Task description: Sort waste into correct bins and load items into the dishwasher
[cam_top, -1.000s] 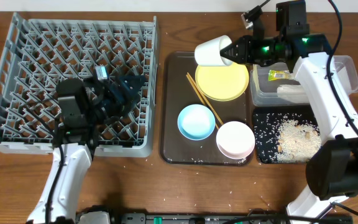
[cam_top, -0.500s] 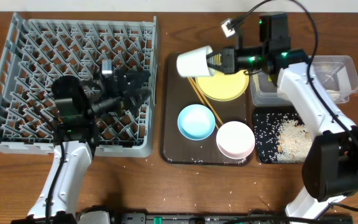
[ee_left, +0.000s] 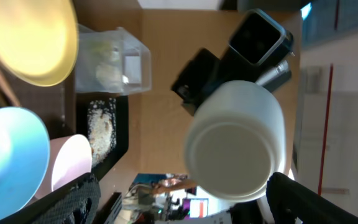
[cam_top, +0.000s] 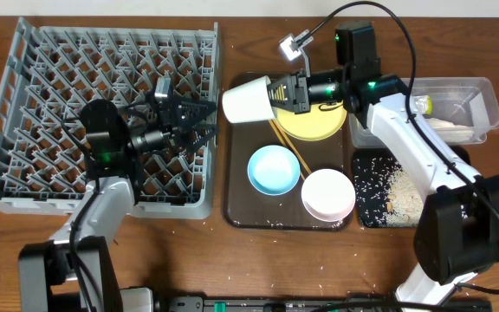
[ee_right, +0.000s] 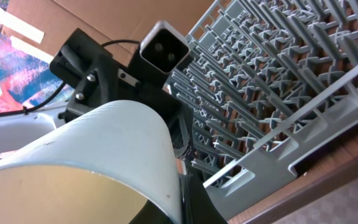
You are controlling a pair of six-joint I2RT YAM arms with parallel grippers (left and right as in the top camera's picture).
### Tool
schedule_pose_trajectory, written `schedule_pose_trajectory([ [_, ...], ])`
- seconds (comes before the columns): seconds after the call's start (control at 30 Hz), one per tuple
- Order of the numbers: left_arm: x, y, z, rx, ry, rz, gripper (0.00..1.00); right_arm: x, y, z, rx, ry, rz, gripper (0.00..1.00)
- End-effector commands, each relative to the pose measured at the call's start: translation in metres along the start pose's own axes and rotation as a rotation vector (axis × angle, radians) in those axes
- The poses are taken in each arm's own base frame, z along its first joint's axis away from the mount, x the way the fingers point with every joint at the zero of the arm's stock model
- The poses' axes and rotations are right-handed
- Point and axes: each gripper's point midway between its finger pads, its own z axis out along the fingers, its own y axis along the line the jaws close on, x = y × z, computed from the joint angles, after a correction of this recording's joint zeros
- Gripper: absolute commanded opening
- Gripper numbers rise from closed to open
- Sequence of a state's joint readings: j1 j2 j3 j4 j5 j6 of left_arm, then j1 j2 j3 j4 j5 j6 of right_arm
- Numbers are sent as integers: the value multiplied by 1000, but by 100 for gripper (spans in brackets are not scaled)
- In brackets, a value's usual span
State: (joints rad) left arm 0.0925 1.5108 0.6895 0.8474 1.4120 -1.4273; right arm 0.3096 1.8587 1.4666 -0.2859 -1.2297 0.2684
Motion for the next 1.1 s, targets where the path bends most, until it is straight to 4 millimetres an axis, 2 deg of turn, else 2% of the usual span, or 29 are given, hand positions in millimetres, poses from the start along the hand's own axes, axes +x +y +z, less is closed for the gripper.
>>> schedule_pose_trajectory([
  [0.0,6,-25,5,30,59,41,86,2,14,6,-35,16,-12,1],
  [0.13,10,-39,9,51,74,80,86,5,15,13,-27,26,-10,1],
  [0.43,26,-40,25,56,142,84,87,12,26,41,-27,54,-45,1],
  [0.8,28,-40,27,57,147,84,86,16,30,45,-36,69,-31,1],
  [0.87,28,-40,27,57,147,84,80,16,30,46,-36,69,-30,1],
  [0.93,28,-40,27,57,147,84,68,16,29,46,-36,70,-29,1],
  [1.03,28,-40,27,57,147,84,52,16,30,46,-36,70,-29,10],
  [1.07,28,-40,27,57,146,84,50,16,29,46,-36,70,-29,12],
])
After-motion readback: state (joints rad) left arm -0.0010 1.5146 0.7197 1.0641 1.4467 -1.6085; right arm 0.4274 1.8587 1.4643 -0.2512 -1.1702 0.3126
